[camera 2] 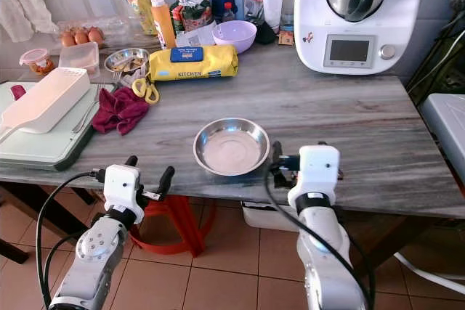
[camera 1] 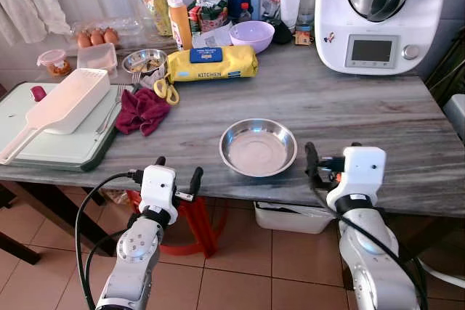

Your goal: Setting the table

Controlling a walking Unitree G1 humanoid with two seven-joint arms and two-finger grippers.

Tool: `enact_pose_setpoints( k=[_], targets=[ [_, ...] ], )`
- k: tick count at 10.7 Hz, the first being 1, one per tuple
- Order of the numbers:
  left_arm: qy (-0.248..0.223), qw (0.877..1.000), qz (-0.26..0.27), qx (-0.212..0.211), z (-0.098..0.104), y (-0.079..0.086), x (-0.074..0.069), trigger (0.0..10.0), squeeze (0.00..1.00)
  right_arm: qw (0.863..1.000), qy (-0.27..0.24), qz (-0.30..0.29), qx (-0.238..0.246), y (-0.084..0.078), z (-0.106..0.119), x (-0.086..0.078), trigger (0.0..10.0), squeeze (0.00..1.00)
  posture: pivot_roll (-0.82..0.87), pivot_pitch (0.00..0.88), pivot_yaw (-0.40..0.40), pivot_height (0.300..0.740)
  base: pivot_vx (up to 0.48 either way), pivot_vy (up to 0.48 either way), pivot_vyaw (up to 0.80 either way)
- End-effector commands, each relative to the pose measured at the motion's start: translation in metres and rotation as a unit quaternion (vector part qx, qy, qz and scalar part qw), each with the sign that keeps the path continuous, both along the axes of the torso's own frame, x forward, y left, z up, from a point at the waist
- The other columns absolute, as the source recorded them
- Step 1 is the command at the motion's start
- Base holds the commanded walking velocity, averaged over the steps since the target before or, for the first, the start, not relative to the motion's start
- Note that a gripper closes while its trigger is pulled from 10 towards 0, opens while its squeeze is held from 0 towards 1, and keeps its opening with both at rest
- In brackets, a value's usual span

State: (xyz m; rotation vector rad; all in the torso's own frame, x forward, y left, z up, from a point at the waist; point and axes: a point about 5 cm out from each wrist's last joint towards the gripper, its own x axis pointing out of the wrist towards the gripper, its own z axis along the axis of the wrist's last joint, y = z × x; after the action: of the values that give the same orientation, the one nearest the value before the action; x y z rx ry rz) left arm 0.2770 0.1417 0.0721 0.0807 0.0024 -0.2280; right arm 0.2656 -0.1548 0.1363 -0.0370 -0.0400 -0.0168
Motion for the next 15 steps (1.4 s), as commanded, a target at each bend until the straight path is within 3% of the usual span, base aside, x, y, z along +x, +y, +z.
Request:
enact_pose_setpoints(
  k=[1,4,5,15],
  targets=[
    [0.002,1.000,0.000,0.006,0.001,0.001,0.000,10.0,0.00,1.000,0.000,0.002,0.006,0.000,0.000,0.001,10.0,0.00,-0.09,0.059,0.090,0.740,0.000,0.000,0.00],
    [0.003,1.000,-0.005,0.011,0.001,0.000,0.001,10.0,0.00,1.000,0.002,-0.017,-0.004,-0.003,-0.002,0.002,10.0,0.00,-0.09,0.059,0.098,0.740,0.000,0.000,0.00],
    [0.004,1.000,-0.004,0.013,0.001,0.001,0.001,10.0,0.00,0.999,-0.003,-0.021,0.024,-0.003,-0.003,0.001,10.0,0.00,-0.09,0.059,0.101,0.740,0.000,0.000,0.00],
    [0.011,1.000,-0.010,0.021,0.000,0.003,0.000,10.0,0.00,0.999,0.007,-0.003,0.031,-0.002,-0.011,0.001,10.0,0.00,-0.08,0.071,0.108,0.740,-0.266,0.000,0.00]
  ],
)
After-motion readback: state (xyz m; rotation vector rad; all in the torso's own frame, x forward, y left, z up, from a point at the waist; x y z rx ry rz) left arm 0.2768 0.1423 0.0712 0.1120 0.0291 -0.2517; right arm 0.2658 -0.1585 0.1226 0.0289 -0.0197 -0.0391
